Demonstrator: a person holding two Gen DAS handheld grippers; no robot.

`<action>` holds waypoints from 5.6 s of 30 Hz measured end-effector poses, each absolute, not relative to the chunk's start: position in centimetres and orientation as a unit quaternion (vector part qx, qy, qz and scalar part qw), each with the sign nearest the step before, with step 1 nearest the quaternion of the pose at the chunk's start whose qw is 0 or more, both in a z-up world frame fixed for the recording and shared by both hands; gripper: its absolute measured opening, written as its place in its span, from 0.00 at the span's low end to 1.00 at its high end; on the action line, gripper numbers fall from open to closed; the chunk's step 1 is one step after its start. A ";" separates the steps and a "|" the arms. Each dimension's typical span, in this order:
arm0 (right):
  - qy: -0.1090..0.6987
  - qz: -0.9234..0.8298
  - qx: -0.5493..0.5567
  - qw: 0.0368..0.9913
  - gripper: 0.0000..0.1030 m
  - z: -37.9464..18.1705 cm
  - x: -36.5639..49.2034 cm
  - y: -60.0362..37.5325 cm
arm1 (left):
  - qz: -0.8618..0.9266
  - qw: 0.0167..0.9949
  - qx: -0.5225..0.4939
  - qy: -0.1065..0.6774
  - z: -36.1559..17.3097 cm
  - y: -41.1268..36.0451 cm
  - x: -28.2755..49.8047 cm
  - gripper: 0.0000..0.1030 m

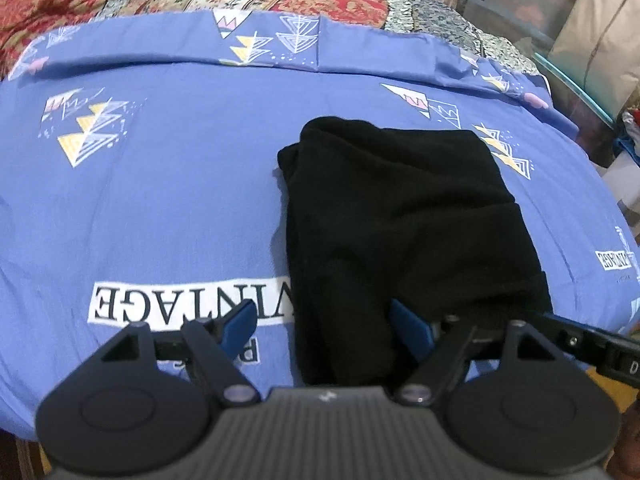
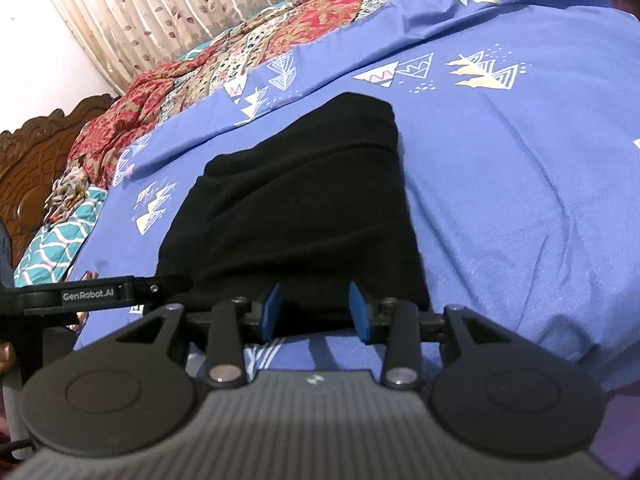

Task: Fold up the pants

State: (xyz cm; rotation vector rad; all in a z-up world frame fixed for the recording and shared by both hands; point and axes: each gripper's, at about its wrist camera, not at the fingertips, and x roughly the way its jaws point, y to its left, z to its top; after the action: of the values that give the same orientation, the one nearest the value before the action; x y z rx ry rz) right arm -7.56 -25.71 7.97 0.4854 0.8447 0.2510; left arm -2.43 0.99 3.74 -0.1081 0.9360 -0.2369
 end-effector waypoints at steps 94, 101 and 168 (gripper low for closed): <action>0.490 0.132 0.226 0.832 0.92 7.1 -9.9 -23.5 | -0.010 0.880 0.040 0.473 0.1 2.9 -7.4 1.00; 0.489 0.134 0.210 0.836 0.92 7.4 -9.5 -22.2 | -0.015 0.873 0.032 0.486 -0.8 3.4 -6.7 1.00; 0.484 0.159 0.185 0.840 0.95 8.0 -9.2 -20.5 | -0.014 0.850 -0.006 0.527 -1.5 4.3 -5.8 1.00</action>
State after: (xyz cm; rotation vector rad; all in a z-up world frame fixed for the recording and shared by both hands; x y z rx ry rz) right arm -9.22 -20.47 7.99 0.3909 1.0237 0.3357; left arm -5.82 4.32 -1.55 -0.0119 1.1105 -0.0302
